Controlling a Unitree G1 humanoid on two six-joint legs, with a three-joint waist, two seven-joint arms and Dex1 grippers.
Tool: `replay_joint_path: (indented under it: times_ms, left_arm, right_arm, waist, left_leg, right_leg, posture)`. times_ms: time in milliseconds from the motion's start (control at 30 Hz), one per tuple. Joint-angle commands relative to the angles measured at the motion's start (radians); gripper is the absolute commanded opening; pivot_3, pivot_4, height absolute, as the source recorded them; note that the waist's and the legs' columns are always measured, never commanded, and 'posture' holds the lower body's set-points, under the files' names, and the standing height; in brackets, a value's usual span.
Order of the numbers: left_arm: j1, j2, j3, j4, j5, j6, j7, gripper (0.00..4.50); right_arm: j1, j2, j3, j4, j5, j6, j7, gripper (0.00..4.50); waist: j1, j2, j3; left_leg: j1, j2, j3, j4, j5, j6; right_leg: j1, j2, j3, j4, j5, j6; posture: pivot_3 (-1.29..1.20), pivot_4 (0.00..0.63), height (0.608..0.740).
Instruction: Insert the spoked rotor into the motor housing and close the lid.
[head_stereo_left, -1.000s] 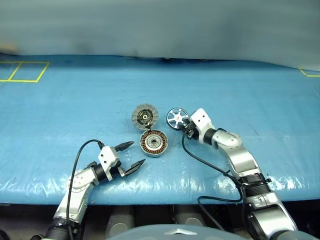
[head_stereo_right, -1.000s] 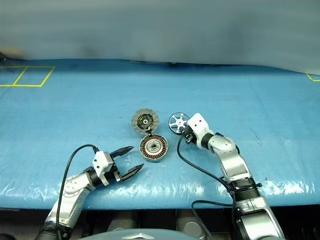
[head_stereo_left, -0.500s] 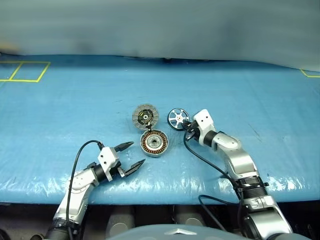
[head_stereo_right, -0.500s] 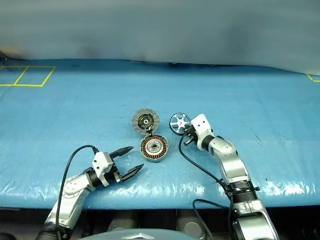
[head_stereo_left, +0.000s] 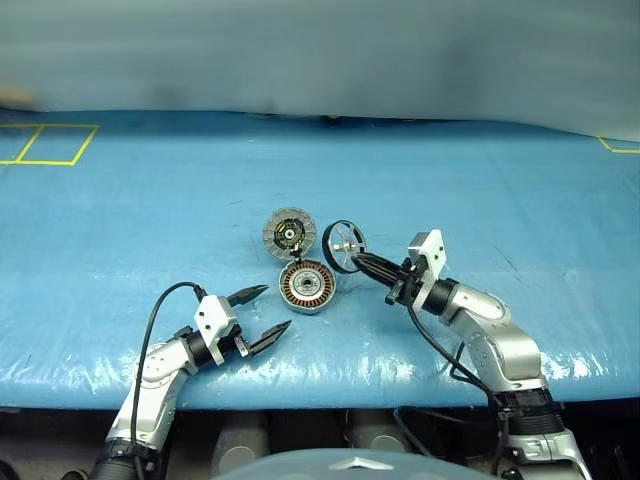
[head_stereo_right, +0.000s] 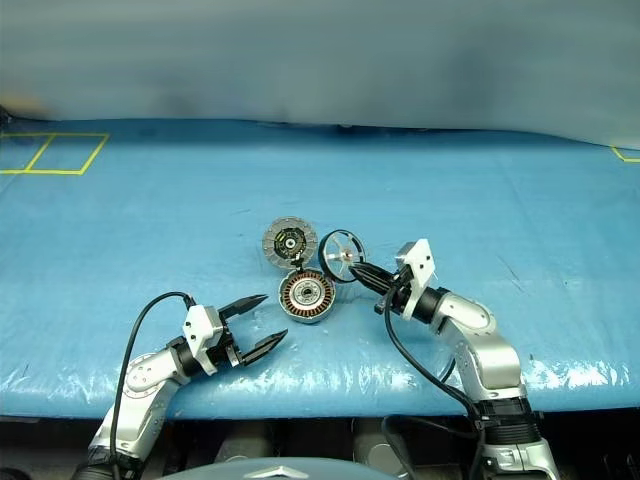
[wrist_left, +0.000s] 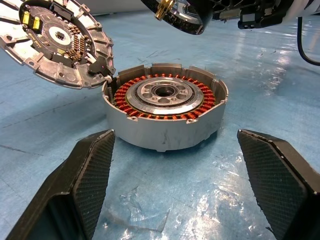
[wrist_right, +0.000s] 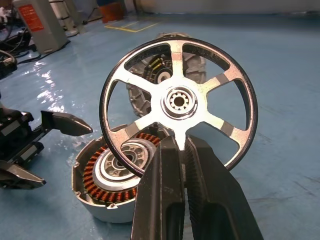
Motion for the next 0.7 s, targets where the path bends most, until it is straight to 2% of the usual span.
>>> replay_joint_path:
  times_ms: [33, 233, 700]
  left_arm:
    - [-0.007, -0.008, 0.002, -0.027, -0.013, 0.001, -0.004, 4.15]
    - [-0.007, -0.012, 0.005, -0.027, -0.006, 0.003, -0.003, 4.15]
    - [0.006, -0.013, 0.007, -0.027, 0.000, -0.002, 0.008, 4.15]
  right_arm:
    - [-0.022, -0.007, 0.055, -0.052, -0.016, -0.009, 0.018, 0.03]
    - [-0.046, -0.041, 0.136, -0.035, -0.098, -0.035, 0.018, 0.03]
    - [-0.068, -0.072, 0.189, -0.028, -0.161, -0.059, 0.039, 0.03]
  waist:
    - [0.000, 0.000, 0.000]
    - [0.002, 0.000, 0.000]
    - [0.003, 0.000, 0.000]
  left_leg:
    - [0.000, 0.000, 0.000, 0.000, 0.000, 0.000]
    - [0.000, 0.000, 0.000, 0.000, 0.000, 0.000]
    - [0.000, 0.000, 0.000, 0.000, 0.000, 0.000]
  right_leg:
    - [0.000, 0.000, 0.000, 0.000, 0.000, 0.000]
    - [0.000, 0.000, 0.000, 0.000, 0.000, 0.000]
    - [0.000, 0.000, 0.000, 0.000, 0.000, 0.000]
  posture:
    - [0.00, 0.150, 0.740]
    - [0.00, 0.150, 0.740]
    - [0.00, 0.150, 0.740]
